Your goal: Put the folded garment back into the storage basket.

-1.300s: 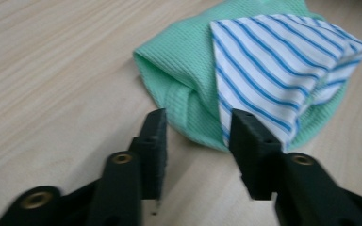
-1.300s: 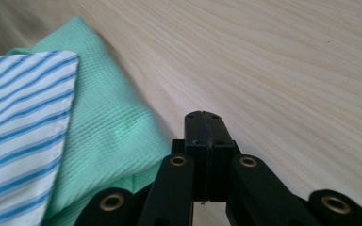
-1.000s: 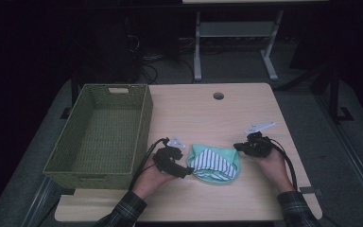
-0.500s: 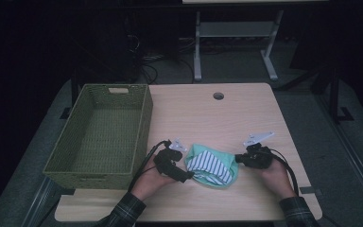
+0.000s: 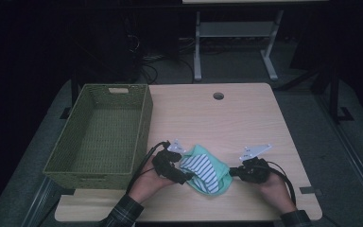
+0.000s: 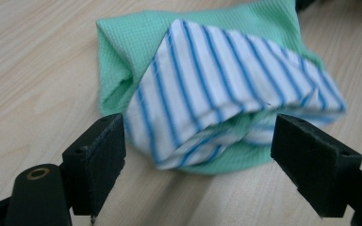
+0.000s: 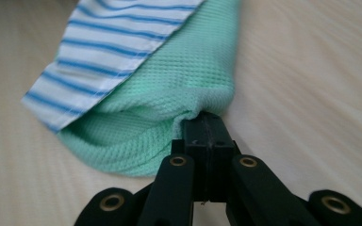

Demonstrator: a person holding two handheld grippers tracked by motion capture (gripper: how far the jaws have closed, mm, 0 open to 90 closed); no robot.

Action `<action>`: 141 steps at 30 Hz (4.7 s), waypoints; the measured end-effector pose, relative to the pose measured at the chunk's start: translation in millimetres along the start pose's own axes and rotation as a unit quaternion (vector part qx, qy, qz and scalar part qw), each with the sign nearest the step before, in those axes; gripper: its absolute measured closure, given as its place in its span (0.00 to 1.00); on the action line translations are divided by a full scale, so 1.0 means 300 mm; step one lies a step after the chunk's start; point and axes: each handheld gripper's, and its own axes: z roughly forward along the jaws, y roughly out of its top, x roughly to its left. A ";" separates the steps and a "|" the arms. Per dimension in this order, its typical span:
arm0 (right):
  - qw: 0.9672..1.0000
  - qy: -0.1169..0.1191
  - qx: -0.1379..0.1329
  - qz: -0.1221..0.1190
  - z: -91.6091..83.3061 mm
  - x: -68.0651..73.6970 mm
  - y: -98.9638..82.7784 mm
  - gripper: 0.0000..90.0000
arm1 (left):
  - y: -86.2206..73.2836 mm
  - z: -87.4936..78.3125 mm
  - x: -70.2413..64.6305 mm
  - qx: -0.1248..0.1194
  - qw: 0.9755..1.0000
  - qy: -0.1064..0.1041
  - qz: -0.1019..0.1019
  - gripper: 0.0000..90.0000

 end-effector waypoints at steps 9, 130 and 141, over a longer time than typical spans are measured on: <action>0.999 -0.032 -0.007 0.005 -0.019 -0.018 -0.005 0.97 | 0.001 0.000 -0.021 0.007 1.000 -0.005 0.010 0.20; 0.980 -0.168 -0.047 0.095 -0.014 -0.169 -0.089 0.16 | 0.200 -0.293 0.053 -0.054 0.998 0.016 0.016 0.85; 0.980 -0.168 -0.047 0.094 -0.014 -0.169 -0.090 0.16 | 0.193 -0.419 0.109 -0.068 0.996 0.055 0.006 0.85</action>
